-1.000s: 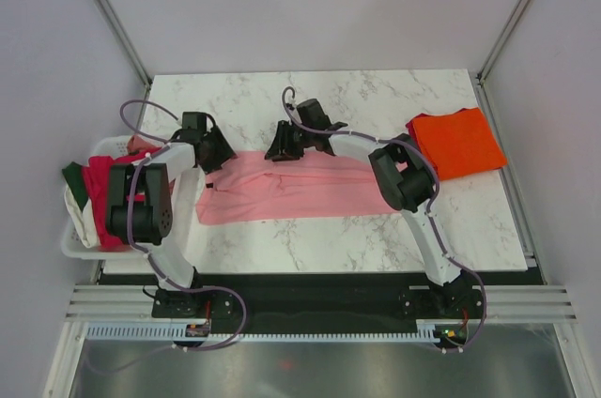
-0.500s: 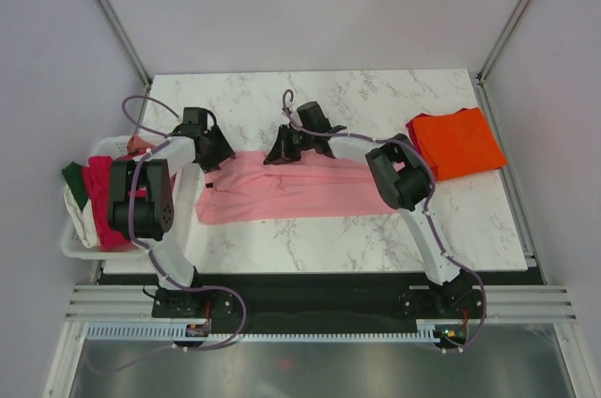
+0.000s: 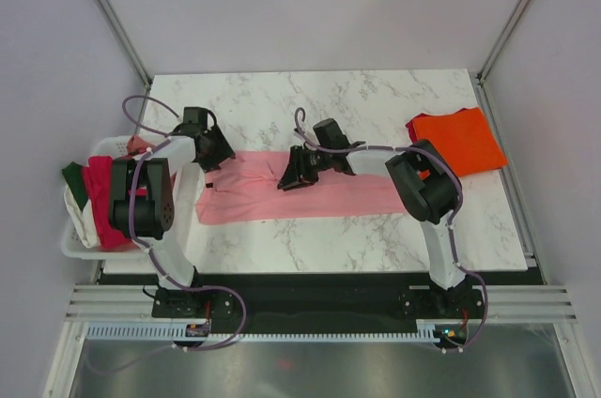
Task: Fold and stack the t-shirts
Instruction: Fold the tshirt
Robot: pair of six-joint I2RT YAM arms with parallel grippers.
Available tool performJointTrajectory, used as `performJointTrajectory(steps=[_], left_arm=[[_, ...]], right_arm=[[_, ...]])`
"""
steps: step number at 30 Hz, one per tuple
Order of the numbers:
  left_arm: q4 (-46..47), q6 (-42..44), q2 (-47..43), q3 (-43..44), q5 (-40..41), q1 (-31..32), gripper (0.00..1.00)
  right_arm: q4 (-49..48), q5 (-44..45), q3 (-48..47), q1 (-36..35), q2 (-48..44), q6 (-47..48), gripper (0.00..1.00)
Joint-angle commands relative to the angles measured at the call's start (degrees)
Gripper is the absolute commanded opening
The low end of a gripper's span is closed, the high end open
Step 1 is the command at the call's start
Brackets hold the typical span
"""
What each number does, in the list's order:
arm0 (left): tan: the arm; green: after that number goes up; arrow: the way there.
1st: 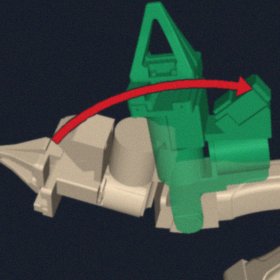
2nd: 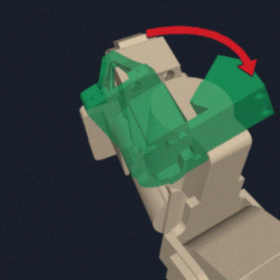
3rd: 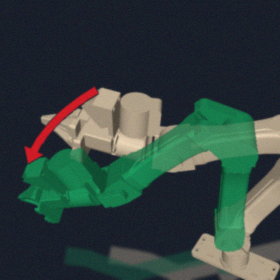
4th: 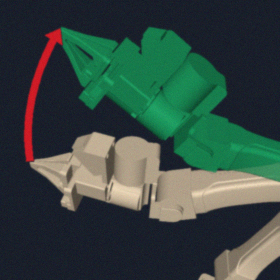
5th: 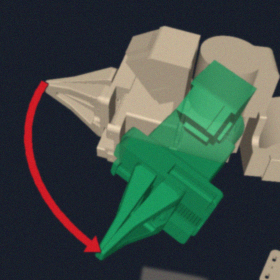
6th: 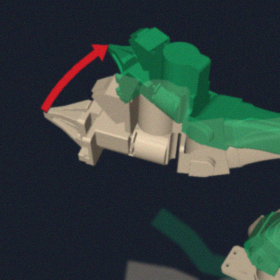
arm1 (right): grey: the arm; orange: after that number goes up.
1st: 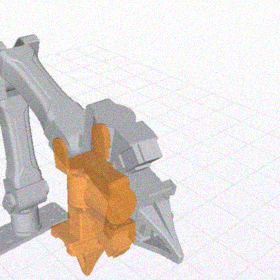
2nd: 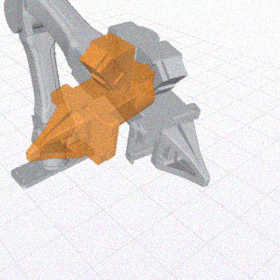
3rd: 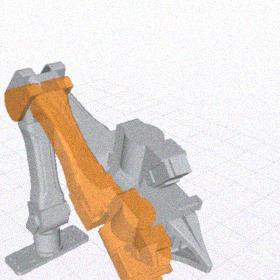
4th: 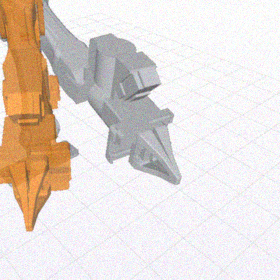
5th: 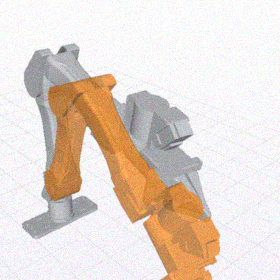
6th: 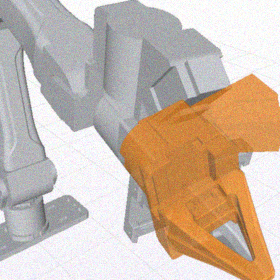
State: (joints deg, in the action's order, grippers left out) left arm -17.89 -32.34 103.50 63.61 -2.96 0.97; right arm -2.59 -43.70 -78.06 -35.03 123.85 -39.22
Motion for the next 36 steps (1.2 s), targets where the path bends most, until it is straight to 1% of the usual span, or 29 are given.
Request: performJointTrajectory(steps=[1,2,3,6,11,12,13,15,17,18,22,27,29,30,32,33,34,36], left_arm=[[-1.6,1.0,0.7,1.5,2.8,-0.9,0.63],[-1.5,1.1,0.6,1.4,2.8,-0.9,0.63],[-1.5,1.5,0.4,1.3,2.8,-0.8,0.63],[-0.6,2.2,-1.2,0.4,2.4,-0.9,0.63],[3.3,2.8,-5.4,-3.1,1.8,-0.9,0.65],[3.6,2.7,-6.8,-3.7,1.8,-0.9,0.65],[4.9,2.6,-7.5,-4.6,2.2,-0.9,0.66],[6.2,2.3,-9.3,-5.6,2.4,-0.9,0.67],[7.3,1.9,-10.3,-6.7,2.6,-0.9,0.68],[8.0,1.7,-10.7,-6.9,2.7,-0.9,0.69],[9.4,1.3,-13.2,-8.1,2.8,-0.9,0.73],[9.5,1.0,-13.2,-7.5,1.3,-0.9,0.74],[9.5,1.0,-11.8,-6.5,-0.7,-0.9,0.74],[9.1,1.2,-11.0,-5.3,-3.3,-0.8,0.73],[8.6,1.1,-9.7,-4.4,-4.7,-0.9,0.71],[8.6,1.0,-9.3,-4.1,-4.9,-0.9,0.71],[8.6,1.0,-8.9,-3.8,-5.4,-0.9,0.71],[7.6,1.0,-7.6,-3.1,-6.0,-0.9,0.70]], right_arm=[[-3.3,-3.8,4.6,-0.3,-4.8,2.2,0.41],[-3.2,-3.9,5.2,-0.3,-5.4,2.5,0.43],[-2.9,-3.6,5.6,-0.2,-6.8,3.5,0.49],[-0.8,-1.9,5.9,0.4,-9.2,5.3,0.57],[0.0,1.0,2.6,2.1,-9.8,6.1,0.62],[0.0,1.3,1.9,2.3,-9.2,6.0,0.67],[-0.1,3.1,0.4,2.4,-8.8,5.7,0.70],[-1.0,4.1,-2.4,2.3,-6.7,4.5,0.74],[-2.7,3.7,-4.7,2.2,-4.4,1.3,0.76],[-3.3,3.7,-6.1,2.3,-1.6,0.3,0.78],[-5.0,5.6,-14.1,2.4,4.6,-5.1,0.80],[-4.8,5.3,-20.6,1.6,11.1,-8.8,0.77],[-5.1,4.5,-21.4,1.1,12.7,-9.3,0.76],[-6.8,2.6,-21.8,0.9,13.1,-10.5,0.76],[-11.8,-0.1,-20.6,0.6,13.5,-13.6,0.75],[-16.3,-1.0,-19.0,0.5,13.6,-14.9,0.74],[-17.3,-1.9,-18.6,0.3,13.6,-16.4,0.74],[-17.3,-2.1,-18.3,0.0,13.5,-16.2,0.73]])
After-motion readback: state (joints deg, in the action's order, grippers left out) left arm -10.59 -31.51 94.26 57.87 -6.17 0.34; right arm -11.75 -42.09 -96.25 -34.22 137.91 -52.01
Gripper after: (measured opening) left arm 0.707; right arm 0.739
